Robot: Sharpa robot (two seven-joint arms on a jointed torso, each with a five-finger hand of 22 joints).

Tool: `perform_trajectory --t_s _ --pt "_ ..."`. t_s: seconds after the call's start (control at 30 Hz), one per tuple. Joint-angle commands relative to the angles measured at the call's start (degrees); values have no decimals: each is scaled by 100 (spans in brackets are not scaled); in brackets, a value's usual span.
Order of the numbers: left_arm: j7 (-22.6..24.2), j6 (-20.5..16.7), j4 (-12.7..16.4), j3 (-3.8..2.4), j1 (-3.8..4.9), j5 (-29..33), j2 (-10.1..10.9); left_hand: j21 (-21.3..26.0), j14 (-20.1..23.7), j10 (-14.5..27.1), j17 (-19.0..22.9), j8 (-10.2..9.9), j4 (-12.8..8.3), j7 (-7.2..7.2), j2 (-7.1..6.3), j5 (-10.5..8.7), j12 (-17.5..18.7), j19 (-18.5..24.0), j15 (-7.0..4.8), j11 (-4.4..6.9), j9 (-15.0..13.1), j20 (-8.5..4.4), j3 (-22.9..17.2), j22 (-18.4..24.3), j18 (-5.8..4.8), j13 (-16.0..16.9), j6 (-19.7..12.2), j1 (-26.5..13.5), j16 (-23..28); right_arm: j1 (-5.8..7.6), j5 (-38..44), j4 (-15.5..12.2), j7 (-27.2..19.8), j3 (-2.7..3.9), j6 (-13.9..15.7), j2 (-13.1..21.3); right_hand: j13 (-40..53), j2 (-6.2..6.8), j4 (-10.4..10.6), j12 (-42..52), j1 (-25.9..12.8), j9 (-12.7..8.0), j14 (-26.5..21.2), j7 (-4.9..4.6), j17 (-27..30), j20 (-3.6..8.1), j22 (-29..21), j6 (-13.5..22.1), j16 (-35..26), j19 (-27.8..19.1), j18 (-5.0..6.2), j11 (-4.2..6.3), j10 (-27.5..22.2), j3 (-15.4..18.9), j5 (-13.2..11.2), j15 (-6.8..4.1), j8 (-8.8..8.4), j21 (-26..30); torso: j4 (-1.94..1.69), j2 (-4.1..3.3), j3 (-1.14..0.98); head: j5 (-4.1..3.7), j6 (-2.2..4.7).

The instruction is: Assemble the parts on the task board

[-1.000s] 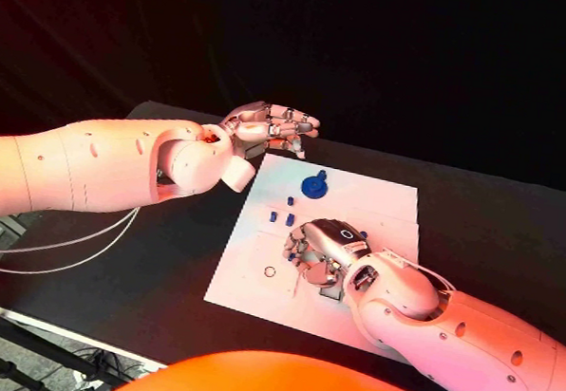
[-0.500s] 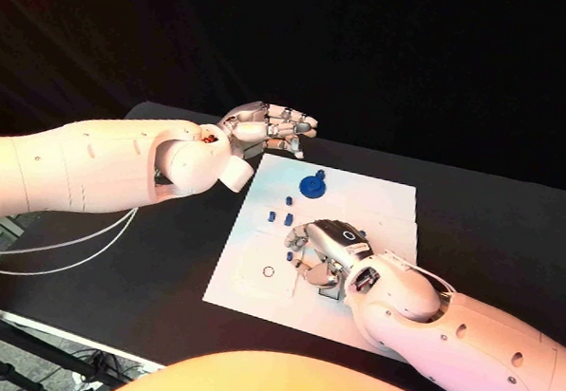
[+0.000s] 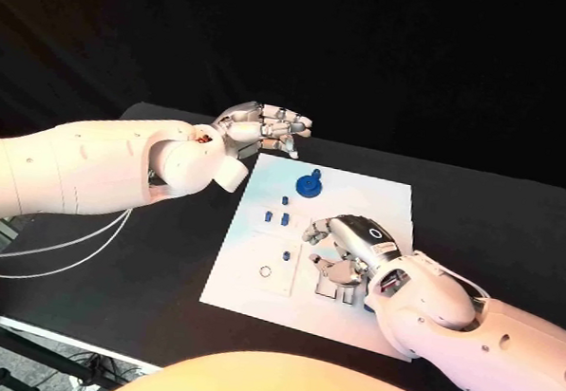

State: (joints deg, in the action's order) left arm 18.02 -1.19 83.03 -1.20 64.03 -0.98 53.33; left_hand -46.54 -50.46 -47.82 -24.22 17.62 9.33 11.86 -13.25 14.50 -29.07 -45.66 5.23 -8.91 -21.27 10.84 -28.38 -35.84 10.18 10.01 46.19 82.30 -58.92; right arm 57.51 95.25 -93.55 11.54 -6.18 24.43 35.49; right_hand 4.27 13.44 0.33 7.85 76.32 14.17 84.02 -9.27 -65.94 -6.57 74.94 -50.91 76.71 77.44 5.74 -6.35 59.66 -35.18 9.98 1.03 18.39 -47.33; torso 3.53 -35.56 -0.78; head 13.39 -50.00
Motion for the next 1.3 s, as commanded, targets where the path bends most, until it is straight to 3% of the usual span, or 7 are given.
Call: perform_trajectory --t_s 0.03,0.33,0.47,0.6,0.7,1.03,1.3 --pt "19 109 19 -5 6 -21 14 35 51 30 8 9 1 25 43 10 18 -38 -1 -4 9 -3 29 9 26 -8 -7 5 23 138 -285 -186 202 56 -76 250 10 -2 9 50 25 10 39 5 -37 -10 602 -47 48 54 90 11 10 48 33 31 -12 -83 8 5 3 -74 0" --pt "25 114 34 -4 6 -46 51 46 52 36 13 8 -1 26 46 9 19 -42 0 -5 12 -2 35 16 26 -12 -14 6 28 581 -662 -152 259 150 -586 795 -15 110 60 98 -35 10 23 -20 29 -36 556 8 28 1 115 -8 -231 284 57 49 -118 110 62 24 -2 -175 0" --pt "23 118 32 -4 5 -59 46 51 52 38 14 8 0 26 46 8 18 -44 1 -5 13 -2 39 19 26 -14 -16 3 30 651 -714 -5 206 158 -847 851 -24 56 153 196 61 15 -12 8 85 -66 514 60 22 -45 136 -36 -497 775 64 80 -227 275 36 14 -4 -218 0" --pt "17 125 31 -4 5 -71 36 51 52 38 14 8 0 26 46 8 18 -44 1 -5 13 -2 39 19 26 -14 -16 3 30 672 -786 131 215 156 -1012 816 -25 -93 326 368 256 24 11 23 22 -85 501 66 100 -13 138 -46 -669 1340 -147 85 -331 320 41 10 -4 -225 0" --pt "8 124 29 -4 5 -77 32 51 52 38 14 8 0 26 46 8 18 -44 1 -5 13 -2 39 19 26 -14 -16 3 30 671 -802 198 215 153 -1076 773 -26 -124 359 408 317 25 8 25 35 -84 494 63 101 -15 143 -49 -697 1428 -173 91 -352 351 40 7 -5 -218 0" --pt "-22 115 16 -4 5 -84 19 55 51 39 16 7 3 28 48 8 18 -46 2 -6 14 -1 43 22 26 -15 -19 -2 32 616 -788 442 192 117 -1151 514 -11 -200 422 554 430 32 52 21 -48 -68 533 27 165 60 121 -26 -616 1478 -151 77 -385 188 15 7 0 -230 0" --pt "-19 119 13 -4 5 -84 12 63 49 41 18 7 8 30 54 8 17 -50 3 -8 16 0 47 27 26 -17 -23 -8 33 553 -818 528 154 108 -1148 355 -6 -244 508 747 474 53 97 8 -89 -18 576 -123 204 136 100 19 -384 1321 -151 41 -386 47 27 10 3 -202 0"
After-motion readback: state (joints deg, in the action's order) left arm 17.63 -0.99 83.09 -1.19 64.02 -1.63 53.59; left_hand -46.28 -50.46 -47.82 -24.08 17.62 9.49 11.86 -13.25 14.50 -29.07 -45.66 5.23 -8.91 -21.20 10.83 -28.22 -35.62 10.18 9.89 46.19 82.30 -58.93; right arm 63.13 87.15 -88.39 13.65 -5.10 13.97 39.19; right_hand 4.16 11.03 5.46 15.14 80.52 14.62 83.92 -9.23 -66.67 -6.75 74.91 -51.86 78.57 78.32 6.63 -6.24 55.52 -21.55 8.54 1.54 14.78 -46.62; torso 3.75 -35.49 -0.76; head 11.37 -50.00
